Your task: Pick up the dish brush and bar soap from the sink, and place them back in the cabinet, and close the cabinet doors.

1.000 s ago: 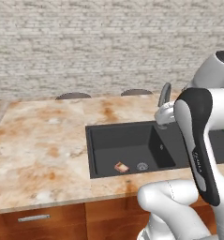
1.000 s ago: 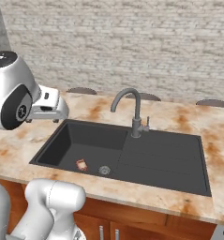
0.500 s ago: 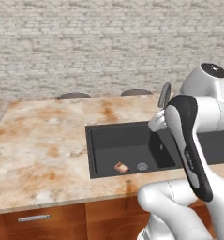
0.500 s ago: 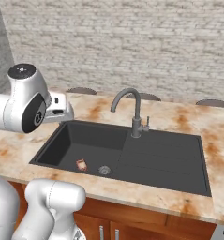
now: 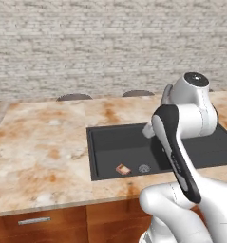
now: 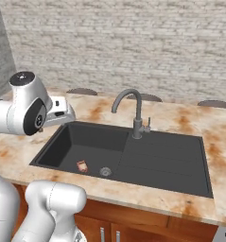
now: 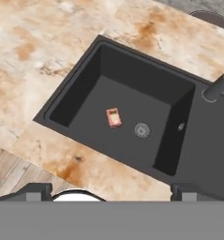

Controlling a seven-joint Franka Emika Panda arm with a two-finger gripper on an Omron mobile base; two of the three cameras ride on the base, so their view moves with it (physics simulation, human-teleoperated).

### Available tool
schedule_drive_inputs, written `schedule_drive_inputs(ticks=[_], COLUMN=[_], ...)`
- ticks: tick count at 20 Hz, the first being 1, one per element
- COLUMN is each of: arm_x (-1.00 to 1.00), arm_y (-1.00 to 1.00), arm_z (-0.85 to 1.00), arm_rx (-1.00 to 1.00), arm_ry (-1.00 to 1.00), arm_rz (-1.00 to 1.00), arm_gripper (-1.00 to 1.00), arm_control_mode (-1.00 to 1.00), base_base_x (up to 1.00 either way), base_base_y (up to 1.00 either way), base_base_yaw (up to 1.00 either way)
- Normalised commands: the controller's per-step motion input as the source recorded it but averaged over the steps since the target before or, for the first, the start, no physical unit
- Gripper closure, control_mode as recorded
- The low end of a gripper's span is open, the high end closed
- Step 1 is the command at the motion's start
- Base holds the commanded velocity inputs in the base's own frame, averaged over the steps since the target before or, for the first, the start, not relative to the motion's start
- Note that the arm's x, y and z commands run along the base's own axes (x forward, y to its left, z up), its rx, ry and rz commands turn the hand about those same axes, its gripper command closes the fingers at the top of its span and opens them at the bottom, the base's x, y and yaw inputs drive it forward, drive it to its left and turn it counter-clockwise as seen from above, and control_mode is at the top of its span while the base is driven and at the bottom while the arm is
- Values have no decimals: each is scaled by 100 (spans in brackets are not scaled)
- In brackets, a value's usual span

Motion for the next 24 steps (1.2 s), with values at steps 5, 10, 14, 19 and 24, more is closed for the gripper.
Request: schedule_drive_inputs(ticks=[5,10,14,19,24], arm_x=[27,16,21,18,17], arm_y=[0,0,0,0,0], arm_z=[-13,-13,-12,-17,-33], arm_rx=[-7,0,0,0,0], arm_ry=[1,4,4,5,2], arm_rz=[1,4,4,5,5], arm_gripper=[-100,-100,-100,-100,-100], arm_control_mode=[-100,-100,-100,-100,-100], base_base_x=[0,0,0,0,0], base_base_y=[0,0,0,0,0], base_base_yaw=[0,0,0,0,0])
